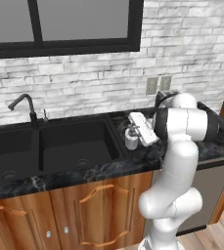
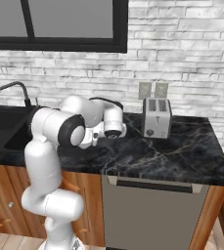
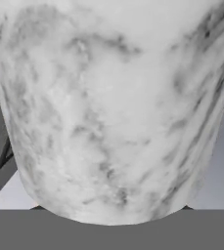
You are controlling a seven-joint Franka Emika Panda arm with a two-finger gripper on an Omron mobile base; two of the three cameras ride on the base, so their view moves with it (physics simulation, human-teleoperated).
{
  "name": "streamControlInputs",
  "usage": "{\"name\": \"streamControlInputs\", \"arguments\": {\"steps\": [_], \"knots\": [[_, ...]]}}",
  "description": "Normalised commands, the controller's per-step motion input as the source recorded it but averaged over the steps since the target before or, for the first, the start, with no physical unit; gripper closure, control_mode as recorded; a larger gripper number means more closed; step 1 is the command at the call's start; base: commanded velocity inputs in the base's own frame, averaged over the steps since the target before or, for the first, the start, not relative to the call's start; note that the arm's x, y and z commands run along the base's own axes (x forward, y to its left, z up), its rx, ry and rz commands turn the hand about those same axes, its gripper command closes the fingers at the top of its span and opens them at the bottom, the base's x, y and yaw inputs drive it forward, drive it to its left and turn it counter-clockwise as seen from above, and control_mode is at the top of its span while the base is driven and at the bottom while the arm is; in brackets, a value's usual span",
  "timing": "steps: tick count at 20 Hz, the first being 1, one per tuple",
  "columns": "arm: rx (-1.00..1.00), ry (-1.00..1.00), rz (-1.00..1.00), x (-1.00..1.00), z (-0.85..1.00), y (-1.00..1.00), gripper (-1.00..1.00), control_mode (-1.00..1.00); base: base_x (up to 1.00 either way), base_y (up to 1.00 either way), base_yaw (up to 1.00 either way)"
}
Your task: Restock the sink supplies by placing the sponge and soap dispenser on the counter and next to the sink. Make sure the soap dispenser is upright.
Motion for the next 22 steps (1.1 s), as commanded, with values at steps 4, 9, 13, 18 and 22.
{"name": "streamControlInputs", "arguments": {"steps": [4,9,13,18,22], "knots": [[0.08,0.04,-0.1,0.59,-0.14,-0.04,1.0,-1.0,0.0,0.0,0.0],[0.01,0.03,-0.09,0.62,-0.26,-0.06,1.0,-1.0,0.0,0.0,0.0],[0.0,0.06,-0.05,0.58,-0.25,-0.04,1.0,-1.0,0.0,0.0,0.0],[0.0,0.04,0.0,0.43,-0.28,-0.05,1.0,-1.0,0.0,0.0,0.0],[0.0,-0.03,0.0,0.02,-0.64,0.0,1.0,-1.0,0.0,0.0,0.0]]}}
